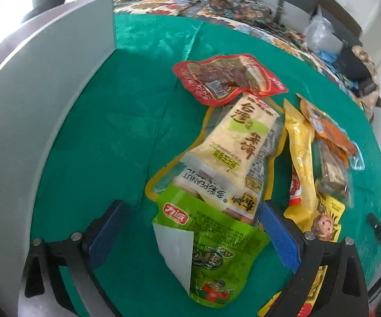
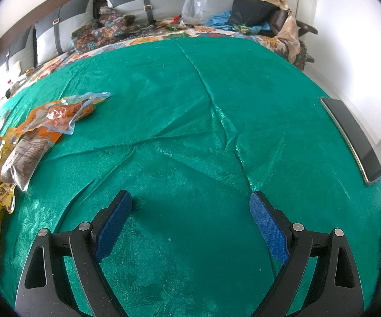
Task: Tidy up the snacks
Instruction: 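Reach the left tool toward the green pickle pouch, then grasp the green pickle pouch with the left tool while the right tool grasps the yellow spicy-strip pouch, then carry both pouches over the white box and open both tools to drop them, then move the left tool back over the snack pile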
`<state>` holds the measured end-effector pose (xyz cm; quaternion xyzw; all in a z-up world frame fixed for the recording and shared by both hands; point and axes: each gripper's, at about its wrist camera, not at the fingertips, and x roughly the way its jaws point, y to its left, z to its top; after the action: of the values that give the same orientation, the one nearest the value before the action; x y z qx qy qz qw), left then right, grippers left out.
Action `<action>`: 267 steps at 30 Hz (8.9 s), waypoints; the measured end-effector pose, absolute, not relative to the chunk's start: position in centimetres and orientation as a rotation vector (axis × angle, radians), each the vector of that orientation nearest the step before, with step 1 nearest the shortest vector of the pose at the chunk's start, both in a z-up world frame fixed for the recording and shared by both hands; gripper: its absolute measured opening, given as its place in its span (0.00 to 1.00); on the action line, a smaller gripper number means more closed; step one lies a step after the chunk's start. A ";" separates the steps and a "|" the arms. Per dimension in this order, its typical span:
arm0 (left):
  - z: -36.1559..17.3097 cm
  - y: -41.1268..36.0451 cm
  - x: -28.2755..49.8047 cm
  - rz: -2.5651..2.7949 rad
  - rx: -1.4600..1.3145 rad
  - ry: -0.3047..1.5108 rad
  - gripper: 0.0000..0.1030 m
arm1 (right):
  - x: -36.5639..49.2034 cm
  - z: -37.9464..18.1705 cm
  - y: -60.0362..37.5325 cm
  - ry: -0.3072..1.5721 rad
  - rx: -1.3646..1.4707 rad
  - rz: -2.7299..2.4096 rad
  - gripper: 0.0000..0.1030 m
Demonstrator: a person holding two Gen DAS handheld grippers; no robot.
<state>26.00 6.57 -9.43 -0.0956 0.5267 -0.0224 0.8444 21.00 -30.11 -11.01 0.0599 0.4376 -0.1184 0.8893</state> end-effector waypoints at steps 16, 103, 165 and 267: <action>-8.5 9.1 16.7 -0.160 -0.089 1.139 0.24 | 21.0 -11.1 -30.2 0.909 0.124 -0.246 0.90; -7.4 11.8 6.8 -0.084 -0.188 1.038 0.64 | 20.7 -9.7 -9.1 1.196 0.201 0.131 0.87; 2.7 22.3 4.2 -0.227 -0.675 0.755 0.14 | 17.1 0.1 -9.6 1.081 0.676 0.585 0.42; -10.3 1.2 16.7 -0.090 0.032 0.955 1.00 | 14.2 -11.4 -28.0 0.902 0.113 -0.227 0.85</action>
<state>16.74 1.16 -10.30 0.0156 0.4594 -0.0435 0.8870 14.22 -28.05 -11.44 0.0544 0.4348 -0.1092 0.8922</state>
